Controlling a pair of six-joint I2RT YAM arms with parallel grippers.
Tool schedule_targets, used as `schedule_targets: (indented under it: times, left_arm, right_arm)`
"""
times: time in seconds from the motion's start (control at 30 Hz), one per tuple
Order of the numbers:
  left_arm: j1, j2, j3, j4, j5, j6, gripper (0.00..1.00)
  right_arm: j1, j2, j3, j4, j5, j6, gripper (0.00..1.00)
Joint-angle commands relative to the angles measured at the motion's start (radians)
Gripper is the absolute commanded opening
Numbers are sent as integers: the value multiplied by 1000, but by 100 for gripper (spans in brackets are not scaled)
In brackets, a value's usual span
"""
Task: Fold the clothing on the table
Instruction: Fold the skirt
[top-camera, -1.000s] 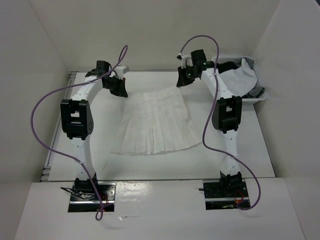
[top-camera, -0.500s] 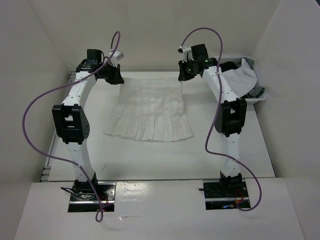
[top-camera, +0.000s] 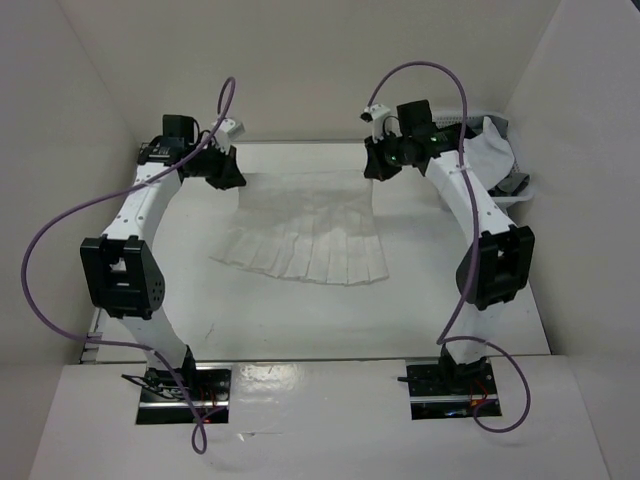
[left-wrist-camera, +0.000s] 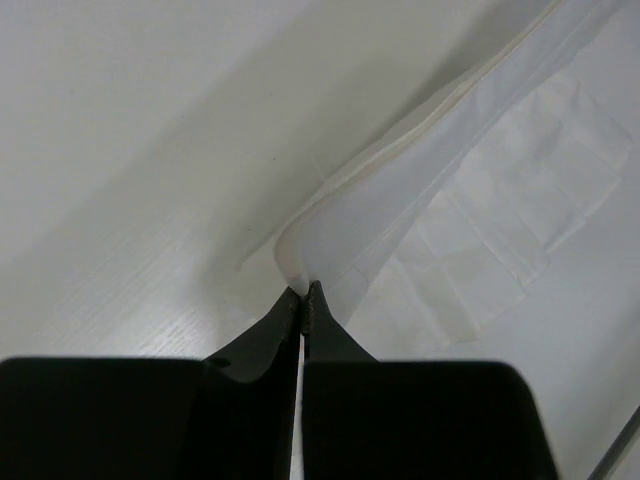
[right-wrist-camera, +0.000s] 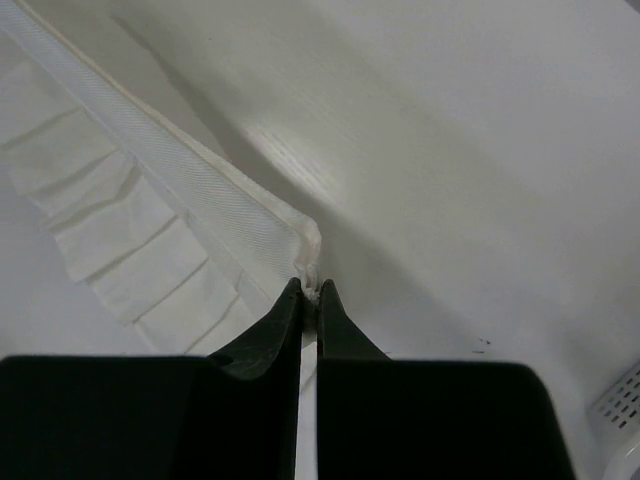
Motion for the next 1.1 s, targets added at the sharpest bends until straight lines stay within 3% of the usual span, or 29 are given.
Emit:
schedule_targets:
  times: [0.0, 0.23, 0.5, 0.6, 0.73, 1.07]
  left_arm:
    - [50, -88, -87, -33, -76, 119, 0]
    - [60, -155, -275, -95, -80, 198, 0]
    - [60, -165, -341, -113, -123, 227, 0]
    - [60, -174, -361, -122, -123, 238, 0]
    - [60, -185, -371, -173, -101, 283, 0]
    - [60, -306, -436, -285, -52, 412, 0]
  right_arm:
    - [-25, -156, -125, -22, 60, -151, 0]
    - [-14, -260, -313, -176, 18, -307, 0]
    - [121, -195, -359, -426, -52, -398, 0]
    - [173, -162, -359, -498, -148, -430, 0]
    - [224, -141, -371, -546, -253, -472, 0]
    - [379, -89, -463, -555, -235, -484, 0]
